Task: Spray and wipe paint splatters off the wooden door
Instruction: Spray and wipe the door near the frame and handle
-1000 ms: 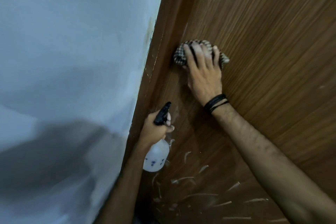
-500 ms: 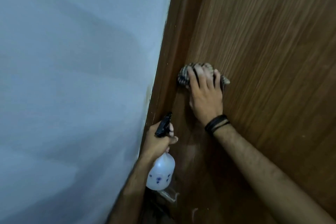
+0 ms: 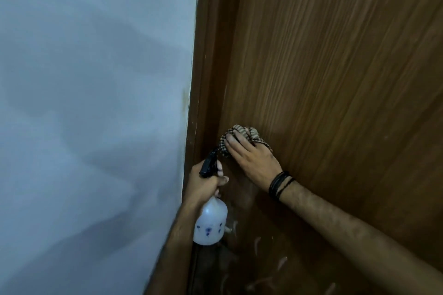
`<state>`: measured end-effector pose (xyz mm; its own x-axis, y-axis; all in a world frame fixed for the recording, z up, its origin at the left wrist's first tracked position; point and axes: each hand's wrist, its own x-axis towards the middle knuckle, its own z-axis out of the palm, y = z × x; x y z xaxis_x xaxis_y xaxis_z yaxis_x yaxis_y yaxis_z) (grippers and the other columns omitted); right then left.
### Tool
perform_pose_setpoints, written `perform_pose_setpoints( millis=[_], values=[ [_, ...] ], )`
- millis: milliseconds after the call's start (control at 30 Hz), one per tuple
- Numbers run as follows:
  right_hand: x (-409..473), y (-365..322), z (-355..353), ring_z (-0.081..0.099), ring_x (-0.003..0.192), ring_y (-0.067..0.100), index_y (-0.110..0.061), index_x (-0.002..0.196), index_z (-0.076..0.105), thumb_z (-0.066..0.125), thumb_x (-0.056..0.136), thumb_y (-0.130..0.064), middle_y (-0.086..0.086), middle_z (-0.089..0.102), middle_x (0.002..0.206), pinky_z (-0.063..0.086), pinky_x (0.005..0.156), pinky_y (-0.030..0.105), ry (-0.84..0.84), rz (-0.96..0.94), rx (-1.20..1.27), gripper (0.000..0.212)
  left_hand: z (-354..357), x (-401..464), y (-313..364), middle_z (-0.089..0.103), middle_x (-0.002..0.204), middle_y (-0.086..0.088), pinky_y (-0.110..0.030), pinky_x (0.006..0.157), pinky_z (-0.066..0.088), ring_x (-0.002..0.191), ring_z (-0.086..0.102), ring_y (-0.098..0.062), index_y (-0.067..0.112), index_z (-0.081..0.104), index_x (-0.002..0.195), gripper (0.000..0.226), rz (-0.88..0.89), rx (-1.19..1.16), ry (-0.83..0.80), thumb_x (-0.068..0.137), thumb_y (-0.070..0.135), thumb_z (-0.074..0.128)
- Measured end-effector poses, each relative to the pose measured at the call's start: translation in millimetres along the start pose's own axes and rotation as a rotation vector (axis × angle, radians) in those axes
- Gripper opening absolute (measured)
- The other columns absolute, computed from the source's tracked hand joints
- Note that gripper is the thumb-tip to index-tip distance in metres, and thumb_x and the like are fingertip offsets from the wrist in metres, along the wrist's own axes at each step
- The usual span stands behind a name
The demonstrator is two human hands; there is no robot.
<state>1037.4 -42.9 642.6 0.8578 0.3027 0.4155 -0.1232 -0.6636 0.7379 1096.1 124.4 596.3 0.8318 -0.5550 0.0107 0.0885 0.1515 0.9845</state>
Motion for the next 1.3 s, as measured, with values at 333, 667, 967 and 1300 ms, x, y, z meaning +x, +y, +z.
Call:
perform_pose_setpoints(
  millis=[333,667,967,1300],
  values=[
    [-136.3,-70.9,39.9,0.028,0.147,0.021,-0.006,0.153,0.032,0.026,0.096,-0.002,0.008,0.027,0.161,0.054,0.072,0.031,-0.328,-0.013,0.179,0.058,23.0,-61.8,-148.6,0.064,0.075,-0.007,-0.031,0.056,0.049,0.063,0.06,-0.019,0.008,0.065,0.091,0.022,-0.364,-0.035,0.044,0.082,-0.012,0.067],
    [-113.6,-74.4,41.6,0.026,0.149,0.018,-0.007,0.153,0.032,0.017,0.097,0.0,0.007,0.028,0.161,0.049,0.09,0.025,-0.237,0.015,0.207,0.058,30.6,-61.0,-182.7,0.062,0.071,-0.011,-0.033,0.056,0.046,0.057,0.054,-0.022,0.012,0.061,0.086,0.02,-0.442,0.01,0.106,0.084,-0.008,0.065],
    [-109.7,-117.3,83.1,0.042,0.14,0.016,-0.016,0.143,0.052,0.03,0.093,-0.014,0.003,0.044,0.153,0.04,0.098,0.027,-0.383,-0.326,0.182,0.054,23.5,-56.6,-195.0,0.067,0.083,-0.013,-0.031,0.059,0.05,0.069,0.059,-0.025,0.008,0.065,0.094,0.017,-0.472,-0.016,0.127,0.084,-0.007,0.067],
    [-120.5,-117.8,96.9,0.043,0.139,0.017,-0.019,0.144,0.051,0.033,0.093,-0.023,0.005,0.041,0.155,0.04,0.106,0.031,-0.425,-0.479,0.18,0.054,19.6,-45.3,-201.1,0.062,0.074,-0.002,-0.026,0.053,0.045,0.058,0.056,-0.014,0.014,0.063,0.088,0.024,-0.439,-0.102,0.093,0.086,-0.011,0.061]
  ],
)
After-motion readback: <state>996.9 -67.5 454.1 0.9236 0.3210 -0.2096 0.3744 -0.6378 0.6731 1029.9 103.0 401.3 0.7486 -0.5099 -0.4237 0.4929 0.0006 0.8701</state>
